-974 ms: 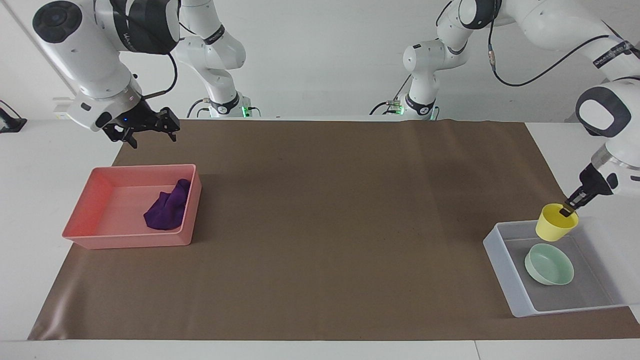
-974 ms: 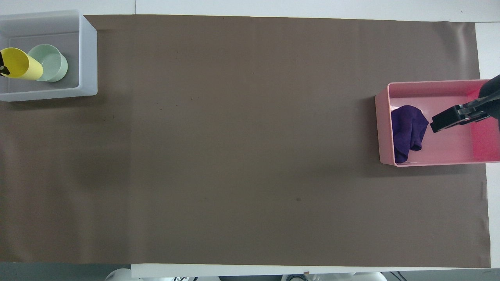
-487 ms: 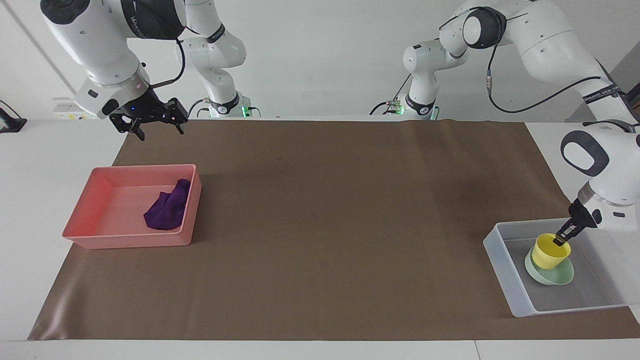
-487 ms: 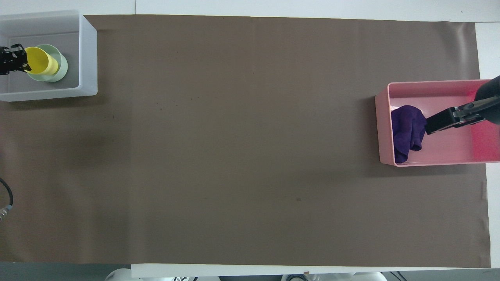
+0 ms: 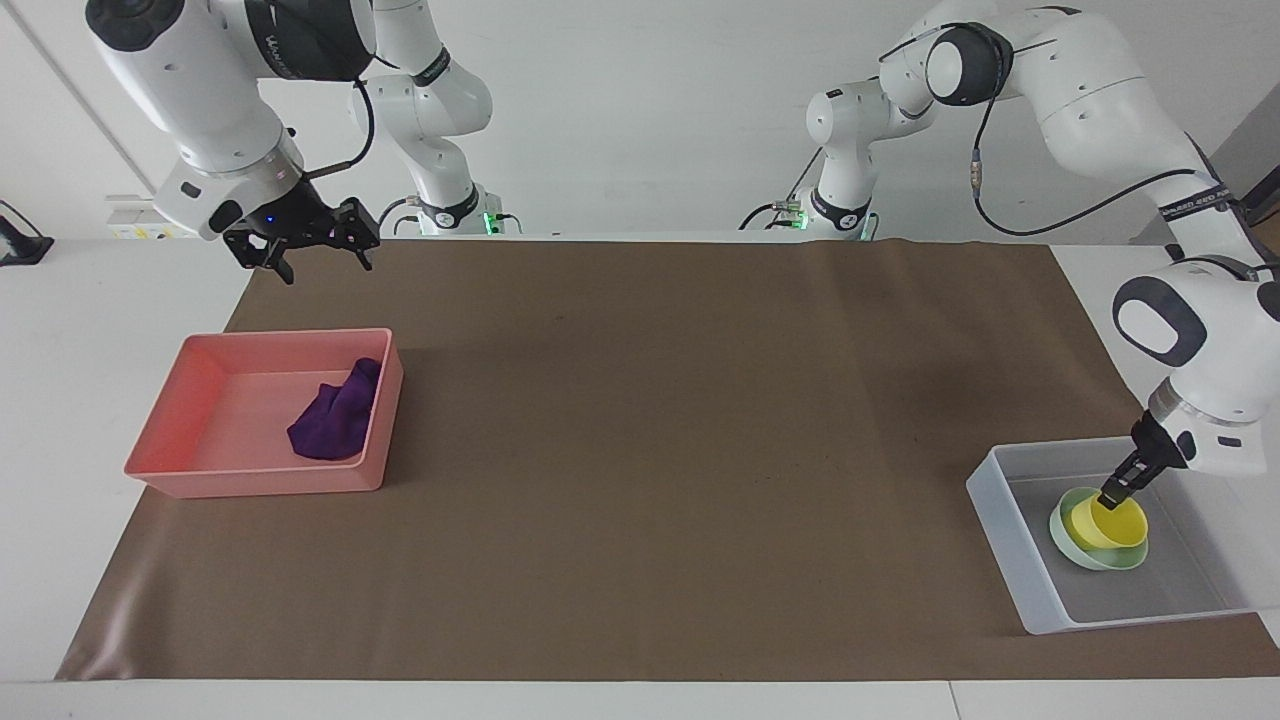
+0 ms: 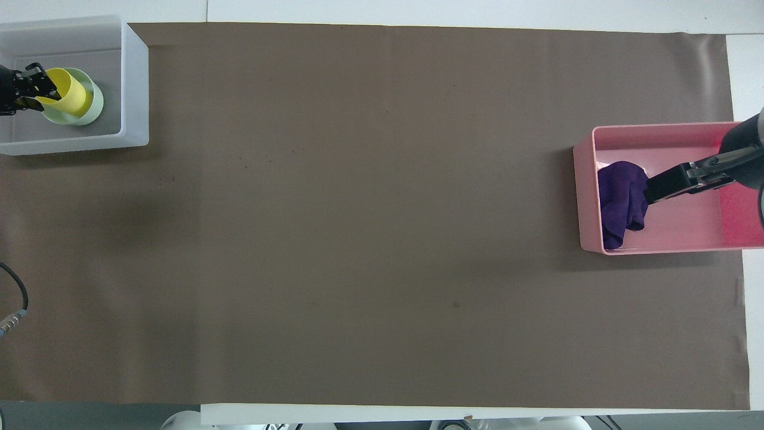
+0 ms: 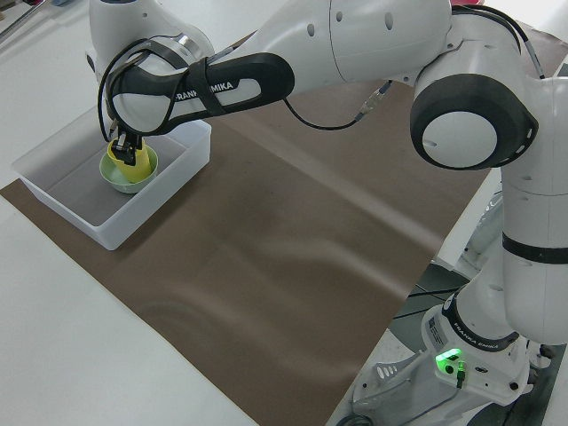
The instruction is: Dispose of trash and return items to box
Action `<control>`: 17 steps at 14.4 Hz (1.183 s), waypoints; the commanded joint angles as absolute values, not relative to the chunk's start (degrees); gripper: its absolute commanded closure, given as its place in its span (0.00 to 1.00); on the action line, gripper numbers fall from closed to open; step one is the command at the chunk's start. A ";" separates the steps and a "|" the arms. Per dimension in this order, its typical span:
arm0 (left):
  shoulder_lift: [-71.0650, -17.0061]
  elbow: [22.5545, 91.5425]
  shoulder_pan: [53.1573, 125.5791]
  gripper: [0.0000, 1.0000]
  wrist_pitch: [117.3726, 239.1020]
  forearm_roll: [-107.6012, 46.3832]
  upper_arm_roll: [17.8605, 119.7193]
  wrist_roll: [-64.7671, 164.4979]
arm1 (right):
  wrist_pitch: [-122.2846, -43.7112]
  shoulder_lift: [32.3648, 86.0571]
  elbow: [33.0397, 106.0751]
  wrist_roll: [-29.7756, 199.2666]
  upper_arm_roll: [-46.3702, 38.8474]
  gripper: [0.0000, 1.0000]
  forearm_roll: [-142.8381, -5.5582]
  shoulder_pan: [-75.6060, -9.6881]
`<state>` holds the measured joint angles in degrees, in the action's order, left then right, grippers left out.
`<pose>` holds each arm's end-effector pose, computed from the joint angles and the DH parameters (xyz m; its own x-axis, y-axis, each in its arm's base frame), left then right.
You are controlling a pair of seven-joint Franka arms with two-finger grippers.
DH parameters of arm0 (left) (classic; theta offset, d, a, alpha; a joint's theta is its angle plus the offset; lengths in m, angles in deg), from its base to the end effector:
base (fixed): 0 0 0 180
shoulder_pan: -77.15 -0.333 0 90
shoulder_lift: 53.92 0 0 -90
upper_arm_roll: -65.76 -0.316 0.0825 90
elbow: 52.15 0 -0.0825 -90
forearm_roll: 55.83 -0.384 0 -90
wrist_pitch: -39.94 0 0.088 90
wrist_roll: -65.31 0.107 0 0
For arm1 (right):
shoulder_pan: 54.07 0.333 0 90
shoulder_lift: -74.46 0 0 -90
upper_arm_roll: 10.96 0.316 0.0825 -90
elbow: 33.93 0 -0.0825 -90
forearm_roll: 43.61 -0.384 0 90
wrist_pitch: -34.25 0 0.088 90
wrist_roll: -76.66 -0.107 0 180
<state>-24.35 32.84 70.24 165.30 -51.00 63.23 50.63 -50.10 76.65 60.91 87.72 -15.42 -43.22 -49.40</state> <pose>0.7094 0.1093 0.3943 0.8817 0.4413 0.1669 0.4300 -0.8972 0.1005 0.5294 0.0004 0.5979 0.9704 0.1952 -0.1425 0.1938 -0.9808 -0.0240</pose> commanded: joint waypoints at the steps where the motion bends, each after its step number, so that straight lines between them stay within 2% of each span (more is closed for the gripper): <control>1: -30.09 32.13 71.26 0.00 159.75 -48.88 62.86 50.11 | -50.57 78.94 61.78 87.21 -15.80 0.00 -44.22 -49.59; 5: -41.06 36.51 73.11 0.00 143.17 -50.12 63.21 51.24 | -50.48 81.32 61.78 87.21 -15.80 0.00 -44.22 -49.59; 9: -57.23 48.64 77.67 0.00 135.41 -54.67 63.56 63.68 | -50.48 81.32 61.87 87.21 -15.80 0.00 -44.22 -49.59; 11: -58.67 47.36 79.78 0.00 132.50 -55.48 63.65 67.15 | -50.48 81.32 61.78 87.21 -15.80 0.00 -44.22 -49.59; 15: -52.52 32.25 83.21 0.00 122.50 -57.24 63.65 67.42 | -50.48 81.32 61.78 87.21 -15.80 0.00 -44.22 -49.59; 17: -52.16 32.05 83.30 0.00 122.12 -56.71 63.65 66.89 | -50.48 81.32 61.87 87.21 -15.80 0.00 -44.22 -49.59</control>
